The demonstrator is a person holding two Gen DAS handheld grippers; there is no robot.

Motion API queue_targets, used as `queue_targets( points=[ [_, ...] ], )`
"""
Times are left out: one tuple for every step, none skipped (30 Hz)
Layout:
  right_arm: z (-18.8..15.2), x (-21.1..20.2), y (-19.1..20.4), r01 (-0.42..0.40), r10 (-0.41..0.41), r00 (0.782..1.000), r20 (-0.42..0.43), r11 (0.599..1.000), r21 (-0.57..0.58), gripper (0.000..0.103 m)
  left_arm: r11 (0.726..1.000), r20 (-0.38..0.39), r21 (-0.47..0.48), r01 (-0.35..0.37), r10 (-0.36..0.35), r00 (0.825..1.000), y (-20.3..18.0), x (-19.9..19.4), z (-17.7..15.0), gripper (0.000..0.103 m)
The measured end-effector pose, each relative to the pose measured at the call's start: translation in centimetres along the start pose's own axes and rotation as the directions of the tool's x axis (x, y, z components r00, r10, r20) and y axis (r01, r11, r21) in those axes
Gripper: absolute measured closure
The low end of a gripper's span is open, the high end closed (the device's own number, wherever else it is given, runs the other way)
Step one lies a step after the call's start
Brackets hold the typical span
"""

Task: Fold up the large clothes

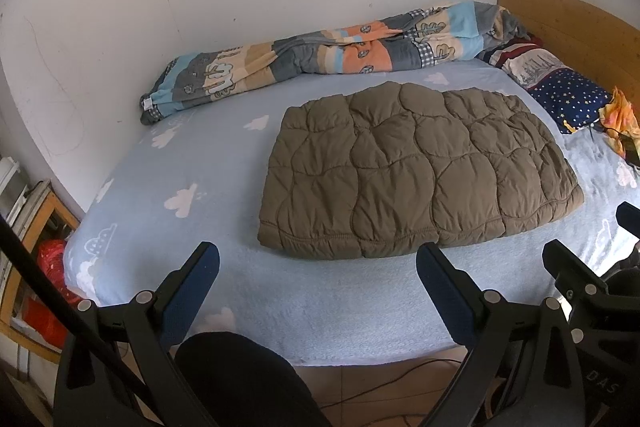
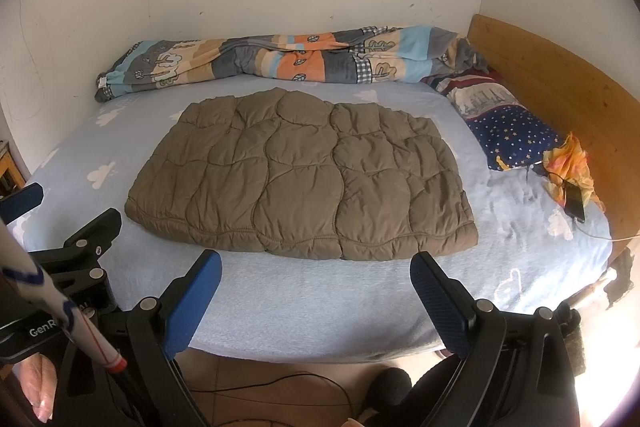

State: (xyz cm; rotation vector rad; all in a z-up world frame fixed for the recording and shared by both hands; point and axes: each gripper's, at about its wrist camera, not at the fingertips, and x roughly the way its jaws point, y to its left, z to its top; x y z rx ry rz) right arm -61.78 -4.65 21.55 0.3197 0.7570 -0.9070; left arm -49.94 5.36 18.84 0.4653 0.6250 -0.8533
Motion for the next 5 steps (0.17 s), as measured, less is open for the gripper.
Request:
queue_targets(
  points=[
    [0.05,-0.03,0.06,0.0,0.0,1.0,-0.001,1.0,0.0,0.006,1.0,0.004,0.001,0.015,-0.015,1.0,0.12,-0.14,0.0,0.005],
    [0.03,-0.05,0.01,-0.001,0.001,1.0,0.0,1.0,0.001,0.006,1.0,0.005,0.0,0.024,-0.024,1.0,0.24,-0.17,-0.02,0.005],
    [0.01,-0.07,-0.03,-0.001,0.001,1.0,0.0,1.0,0.001,0.006,1.0,0.005,0.0,0.026,-0.026,1.0,0.22,-0.37,-0.02,0.005],
    [0.06,-0.02,0.05,-0.002,0.002,1.0,0.0,1.0,0.0,0.006,1.0,0.003,0.001,0.03,-0.03,1.0,0.26,-0.39,0.01,0.005],
    [-0.02,-0.06,-0.1,-0.002,0.002,1.0,0.0,1.0,-0.001,0.006,0.999,-0.002,-0.004,0.039,-0.039,0.999,0.42,-0.34,0.04,0.005]
  ],
)
